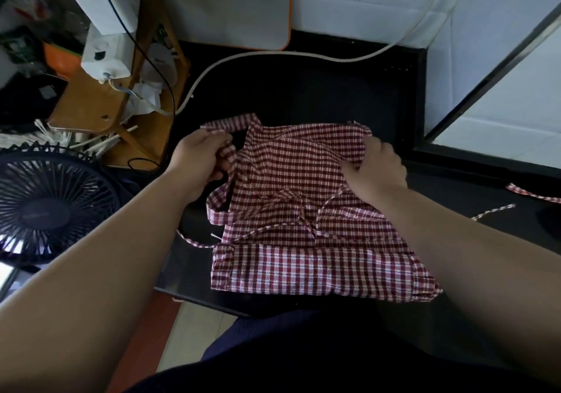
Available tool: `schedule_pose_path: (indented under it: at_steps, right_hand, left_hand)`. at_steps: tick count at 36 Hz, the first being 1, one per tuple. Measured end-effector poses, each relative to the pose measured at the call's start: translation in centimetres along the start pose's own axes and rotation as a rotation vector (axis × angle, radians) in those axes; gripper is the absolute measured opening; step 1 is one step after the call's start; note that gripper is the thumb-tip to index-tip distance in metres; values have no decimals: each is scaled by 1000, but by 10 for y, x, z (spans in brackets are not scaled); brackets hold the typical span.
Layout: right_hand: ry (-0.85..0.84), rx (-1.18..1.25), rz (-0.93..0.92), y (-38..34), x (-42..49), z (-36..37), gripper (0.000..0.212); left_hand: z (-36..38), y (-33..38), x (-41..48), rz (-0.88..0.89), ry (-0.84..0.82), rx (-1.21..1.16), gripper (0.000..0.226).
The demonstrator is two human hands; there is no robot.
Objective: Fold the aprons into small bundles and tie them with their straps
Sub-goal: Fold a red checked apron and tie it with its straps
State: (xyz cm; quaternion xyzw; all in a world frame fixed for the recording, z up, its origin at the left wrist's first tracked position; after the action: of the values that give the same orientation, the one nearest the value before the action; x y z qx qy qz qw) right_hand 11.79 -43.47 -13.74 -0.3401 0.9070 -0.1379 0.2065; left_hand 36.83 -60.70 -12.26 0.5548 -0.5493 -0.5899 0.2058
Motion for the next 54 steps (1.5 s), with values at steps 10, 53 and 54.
schedule_pose_path:
  at_steps: [10,53,54]
  right_hand:
    - [-340,146,-305,-72,-19,34,59]
    - [-709,159,-328,-97,-3,46,48]
    - [-695,143,-338,-99,-2,45,48]
  left_hand:
    - [24,-17,-12,-258,-213,-276,30]
    - [78,68,45,109,-121,-139,9]
    - [83,74,43,144,-158,-162,12]
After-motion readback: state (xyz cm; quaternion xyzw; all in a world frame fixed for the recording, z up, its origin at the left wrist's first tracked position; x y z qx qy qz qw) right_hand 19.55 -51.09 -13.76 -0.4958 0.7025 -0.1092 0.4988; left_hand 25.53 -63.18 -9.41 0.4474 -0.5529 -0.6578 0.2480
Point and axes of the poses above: each hand's wrist, its own x-axis towards the middle knuckle, its own z-axis out of the palm, y = z × x, the point moved 9 cm from there along x, towards the middle knuckle, and after that the axes turned 1 degree about x, right-handed, at the moved point
